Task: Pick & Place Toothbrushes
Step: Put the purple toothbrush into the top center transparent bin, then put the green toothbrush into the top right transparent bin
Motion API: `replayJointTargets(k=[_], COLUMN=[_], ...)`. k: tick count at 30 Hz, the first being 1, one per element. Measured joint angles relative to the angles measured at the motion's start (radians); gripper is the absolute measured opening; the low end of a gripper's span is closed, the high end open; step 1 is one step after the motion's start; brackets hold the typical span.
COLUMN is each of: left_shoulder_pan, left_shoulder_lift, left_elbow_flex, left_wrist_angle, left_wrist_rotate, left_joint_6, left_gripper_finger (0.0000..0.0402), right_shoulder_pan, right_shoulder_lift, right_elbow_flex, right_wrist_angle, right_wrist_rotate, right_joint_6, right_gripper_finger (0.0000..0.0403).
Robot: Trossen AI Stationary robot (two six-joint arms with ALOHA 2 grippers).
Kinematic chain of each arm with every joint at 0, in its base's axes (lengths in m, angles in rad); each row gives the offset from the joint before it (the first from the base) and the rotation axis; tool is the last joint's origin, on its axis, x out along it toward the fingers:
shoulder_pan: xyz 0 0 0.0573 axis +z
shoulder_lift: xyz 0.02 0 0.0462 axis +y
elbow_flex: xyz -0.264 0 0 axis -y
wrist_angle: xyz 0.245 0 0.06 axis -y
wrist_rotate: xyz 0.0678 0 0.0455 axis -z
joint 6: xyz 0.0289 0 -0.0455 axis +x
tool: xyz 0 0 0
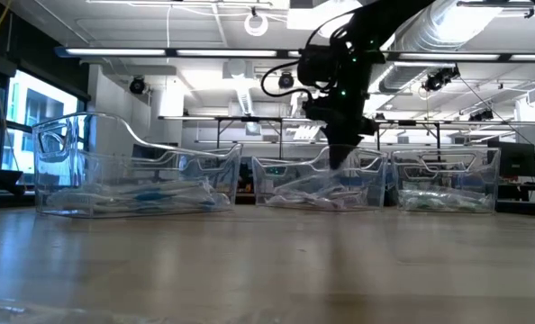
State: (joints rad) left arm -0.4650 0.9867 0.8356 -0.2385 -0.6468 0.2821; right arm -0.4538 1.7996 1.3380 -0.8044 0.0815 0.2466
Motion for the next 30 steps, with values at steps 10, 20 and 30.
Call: replayJointTargets(k=[10,20,30], left_shoulder_pan=[0.0,0.0,0.0], left_shoulder_lift=[0.0,0.0,0.006], left_elbow_flex=[0.0,0.0,0.0], left_wrist_angle=[-0.005,-0.011,-0.042], left_wrist_rotate=[0.0,0.0,-0.004], left_joint_6=[0.0,0.001,0.005], left_gripper_finger=[0.0207,0.0207,0.0207], right_shoulder_pan=[0.0,0.016,0.116], right_shoulder_lift=[-0.019,-0.24,-0.409], right_elbow_flex=[0.0,0.0,0.0], right_wrist_angle=[0.003,0.002,0.1], right_wrist_rotate=[0.058,-0.019,-0.066], right_joint_6=[-0.092,-0.096,0.049], right_gripper_finger=[0.0112,0.0089,0.0053])
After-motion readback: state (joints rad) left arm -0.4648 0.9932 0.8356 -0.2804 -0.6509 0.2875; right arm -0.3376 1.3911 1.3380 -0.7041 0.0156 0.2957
